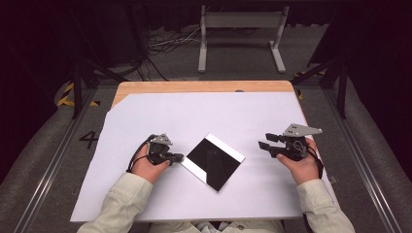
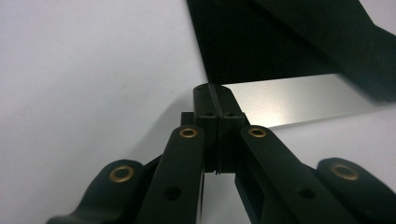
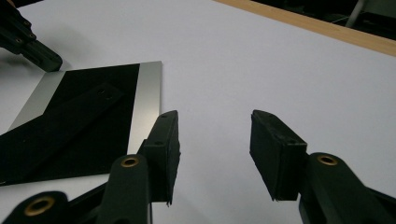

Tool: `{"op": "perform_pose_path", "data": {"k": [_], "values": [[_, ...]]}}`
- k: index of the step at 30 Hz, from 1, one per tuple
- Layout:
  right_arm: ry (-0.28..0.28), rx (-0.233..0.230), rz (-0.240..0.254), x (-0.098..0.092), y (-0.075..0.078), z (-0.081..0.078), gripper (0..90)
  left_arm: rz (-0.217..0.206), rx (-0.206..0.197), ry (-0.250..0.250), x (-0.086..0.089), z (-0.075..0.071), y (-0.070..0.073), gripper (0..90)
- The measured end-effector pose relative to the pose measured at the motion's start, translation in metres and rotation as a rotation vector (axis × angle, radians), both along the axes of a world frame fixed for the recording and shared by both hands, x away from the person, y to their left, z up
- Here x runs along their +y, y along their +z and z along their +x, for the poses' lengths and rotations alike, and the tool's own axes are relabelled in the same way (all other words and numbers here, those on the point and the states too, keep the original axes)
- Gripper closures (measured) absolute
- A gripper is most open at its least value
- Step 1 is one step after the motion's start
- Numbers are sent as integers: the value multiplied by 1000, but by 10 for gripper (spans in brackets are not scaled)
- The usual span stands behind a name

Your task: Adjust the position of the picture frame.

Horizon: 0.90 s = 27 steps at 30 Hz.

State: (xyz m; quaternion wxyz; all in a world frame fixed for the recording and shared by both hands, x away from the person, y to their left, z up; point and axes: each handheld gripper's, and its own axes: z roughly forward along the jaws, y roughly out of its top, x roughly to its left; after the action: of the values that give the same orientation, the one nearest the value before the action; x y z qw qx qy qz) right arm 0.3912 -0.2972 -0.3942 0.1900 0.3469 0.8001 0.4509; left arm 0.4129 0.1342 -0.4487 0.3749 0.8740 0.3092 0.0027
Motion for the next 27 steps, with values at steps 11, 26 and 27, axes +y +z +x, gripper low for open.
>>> {"op": "perform_pose_path", "data": {"k": [11, 26, 27], "values": [[36, 51, -28, 6, 6, -1, 542, 72, 26, -133, -24, -16, 7, 900], [21, 144, -48, 1, 5, 0, 618, 79, 97, -281, -47, -33, 9, 900], [20, 153, -53, 1, 4, 0, 628, 77, 93, -284, -48, -33, 9, 900]]}}
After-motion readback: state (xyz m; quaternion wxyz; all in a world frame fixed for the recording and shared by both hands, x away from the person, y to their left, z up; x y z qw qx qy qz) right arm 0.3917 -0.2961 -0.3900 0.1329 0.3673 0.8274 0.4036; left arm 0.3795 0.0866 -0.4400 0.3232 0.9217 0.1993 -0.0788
